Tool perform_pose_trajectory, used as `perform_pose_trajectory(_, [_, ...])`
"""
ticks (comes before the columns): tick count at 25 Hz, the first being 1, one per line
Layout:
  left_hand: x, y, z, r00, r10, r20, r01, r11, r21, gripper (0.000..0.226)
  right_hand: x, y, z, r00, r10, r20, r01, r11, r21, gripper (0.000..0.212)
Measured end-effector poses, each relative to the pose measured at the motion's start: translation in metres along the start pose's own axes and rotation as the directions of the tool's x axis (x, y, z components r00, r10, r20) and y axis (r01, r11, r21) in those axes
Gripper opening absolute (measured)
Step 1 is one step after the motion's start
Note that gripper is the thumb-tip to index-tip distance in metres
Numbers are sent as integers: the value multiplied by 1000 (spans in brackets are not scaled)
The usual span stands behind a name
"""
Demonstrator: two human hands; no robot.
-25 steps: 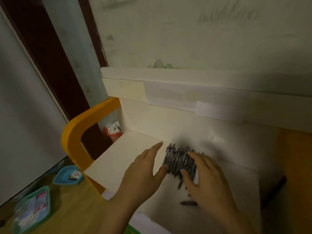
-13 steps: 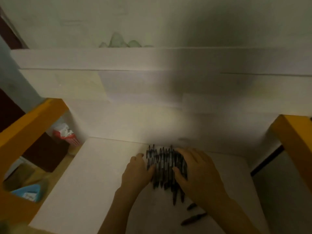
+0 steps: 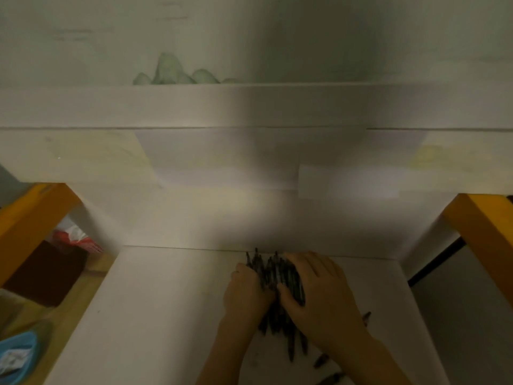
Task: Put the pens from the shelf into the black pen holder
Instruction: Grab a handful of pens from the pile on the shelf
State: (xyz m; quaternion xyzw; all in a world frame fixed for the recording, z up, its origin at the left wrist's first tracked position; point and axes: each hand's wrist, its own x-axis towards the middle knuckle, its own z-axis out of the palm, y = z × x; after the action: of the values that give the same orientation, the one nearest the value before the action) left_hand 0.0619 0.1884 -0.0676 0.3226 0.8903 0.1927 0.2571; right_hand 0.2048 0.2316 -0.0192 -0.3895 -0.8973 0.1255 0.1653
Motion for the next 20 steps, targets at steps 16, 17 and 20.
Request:
perform_pose_trajectory(16, [7, 2, 10, 999, 48, -24, -45, 991, 127, 43, 1, -10, -5, 997, 43, -66, -45, 998, -37, 53])
perform_pose_trajectory(17, [8, 0, 9, 999, 34, -25, -31, 993, 116, 43, -1, -11, -5, 996, 46, -70, -49, 998, -43, 53])
perform_pose_trajectory(20, [6, -3, 6, 999, 47, -11, -45, 991, 123, 45, -6, -14, -9, 994, 60, -90, -65, 996, -54, 52])
